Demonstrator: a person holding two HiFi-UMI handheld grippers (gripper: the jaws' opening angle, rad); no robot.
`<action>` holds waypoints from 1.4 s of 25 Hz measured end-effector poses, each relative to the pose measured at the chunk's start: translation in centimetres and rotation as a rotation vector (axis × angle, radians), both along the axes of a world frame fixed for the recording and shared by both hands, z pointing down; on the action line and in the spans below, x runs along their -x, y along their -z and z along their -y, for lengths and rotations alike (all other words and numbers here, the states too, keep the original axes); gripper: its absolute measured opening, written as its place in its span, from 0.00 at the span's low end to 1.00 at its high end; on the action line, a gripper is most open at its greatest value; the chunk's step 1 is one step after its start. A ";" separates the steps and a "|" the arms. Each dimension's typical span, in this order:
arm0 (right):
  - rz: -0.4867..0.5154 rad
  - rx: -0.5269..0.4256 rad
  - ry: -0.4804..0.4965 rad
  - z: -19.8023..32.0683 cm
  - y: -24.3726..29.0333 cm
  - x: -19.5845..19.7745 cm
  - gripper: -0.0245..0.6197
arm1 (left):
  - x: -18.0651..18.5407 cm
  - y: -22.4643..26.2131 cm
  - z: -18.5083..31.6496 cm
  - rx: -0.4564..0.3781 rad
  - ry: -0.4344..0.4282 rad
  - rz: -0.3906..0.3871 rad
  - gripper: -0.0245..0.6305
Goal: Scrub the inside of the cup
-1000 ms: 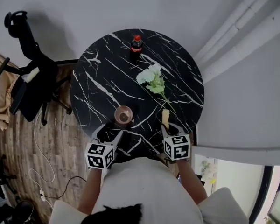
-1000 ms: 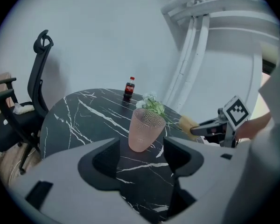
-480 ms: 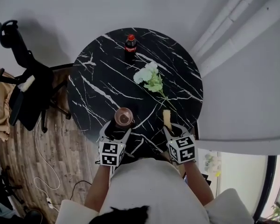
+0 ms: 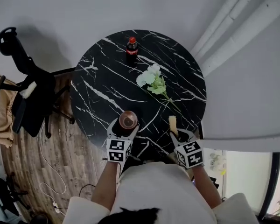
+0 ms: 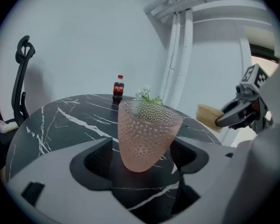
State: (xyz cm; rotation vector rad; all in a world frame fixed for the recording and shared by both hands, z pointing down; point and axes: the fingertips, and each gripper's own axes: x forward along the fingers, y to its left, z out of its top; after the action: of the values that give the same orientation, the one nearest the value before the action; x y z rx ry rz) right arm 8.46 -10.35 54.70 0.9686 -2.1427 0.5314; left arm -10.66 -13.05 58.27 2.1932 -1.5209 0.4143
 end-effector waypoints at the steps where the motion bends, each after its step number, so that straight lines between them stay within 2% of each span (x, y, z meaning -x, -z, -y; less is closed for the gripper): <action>1: -0.004 0.002 -0.003 -0.1 0.0 -0.2 0.14 | -0.1 0.0 0.2 -0.005 -0.007 -0.001 0.61; 5: -0.019 0.009 -0.011 -0.1 0.0 -0.9 0.14 | -0.7 0.0 1.1 -0.023 -0.031 0.009 0.62; 9: -0.033 0.006 0.019 -0.2 -0.1 -0.4 0.14 | -1.0 -0.3 1.1 -0.031 -0.042 0.062 0.62; 15: -0.049 0.021 0.067 -0.6 -0.6 0.4 0.14 | -0.7 0.4 2.1 -0.048 -0.003 0.071 0.62; 20: -0.046 0.040 0.060 -0.6 -0.8 0.2 0.14 | -0.9 0.1 2.8 -0.036 -0.030 0.113 0.62; 25: -0.053 0.029 0.067 -0.3 -0.6 -0.1 0.14 | -1.0 -0.1 2.7 -0.033 -0.049 0.119 0.62; 30: -0.051 0.024 0.094 -0.2 -0.5 0.4 0.14 | -1.6 0.0 2.2 -0.004 -0.083 0.082 0.61; 35: -0.020 -0.007 0.124 0.8 0.3 1.6 0.14 | -2.2 1.4 1.8 -0.020 -0.136 0.099 0.61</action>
State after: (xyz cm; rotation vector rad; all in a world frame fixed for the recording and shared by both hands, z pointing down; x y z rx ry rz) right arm 6.88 -11.11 54.40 0.8344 -2.1711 0.4514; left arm -8.49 -14.83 56.87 2.3311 -1.4357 0.5604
